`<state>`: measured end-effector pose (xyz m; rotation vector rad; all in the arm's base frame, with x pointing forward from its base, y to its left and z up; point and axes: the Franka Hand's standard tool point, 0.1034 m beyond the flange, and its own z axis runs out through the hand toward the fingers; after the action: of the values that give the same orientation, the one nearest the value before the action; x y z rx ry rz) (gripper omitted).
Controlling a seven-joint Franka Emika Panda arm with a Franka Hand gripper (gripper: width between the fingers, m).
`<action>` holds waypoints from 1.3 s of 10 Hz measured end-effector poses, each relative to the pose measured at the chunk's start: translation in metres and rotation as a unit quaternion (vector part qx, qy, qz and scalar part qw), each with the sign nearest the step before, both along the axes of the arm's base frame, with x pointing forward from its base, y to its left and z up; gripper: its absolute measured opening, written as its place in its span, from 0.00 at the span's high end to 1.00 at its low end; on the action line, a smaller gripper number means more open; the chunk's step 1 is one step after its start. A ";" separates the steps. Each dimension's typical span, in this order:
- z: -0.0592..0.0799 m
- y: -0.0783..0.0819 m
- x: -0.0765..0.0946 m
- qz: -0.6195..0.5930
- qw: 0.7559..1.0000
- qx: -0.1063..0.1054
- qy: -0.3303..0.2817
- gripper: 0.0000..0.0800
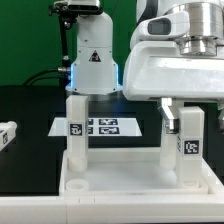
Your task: Assemble desk
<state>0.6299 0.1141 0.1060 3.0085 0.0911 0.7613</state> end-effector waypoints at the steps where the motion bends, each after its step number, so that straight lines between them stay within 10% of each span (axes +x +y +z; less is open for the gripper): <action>1: 0.001 0.000 0.000 -0.002 1.000 0.000 0.016 0.23; 8: 0.016 -0.002 0.003 -0.057 0.976 0.011 0.209 0.19; 12: 0.009 -0.002 0.003 -0.083 0.978 0.031 0.190 0.19; 13: 0.009 -0.002 0.003 -0.096 0.976 0.036 0.190 0.34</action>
Offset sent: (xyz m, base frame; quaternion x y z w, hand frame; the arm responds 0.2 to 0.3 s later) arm 0.0119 0.0071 0.0165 0.0161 -0.2272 0.0372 0.9730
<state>0.6333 0.1124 0.1148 3.1265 -0.2169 0.1714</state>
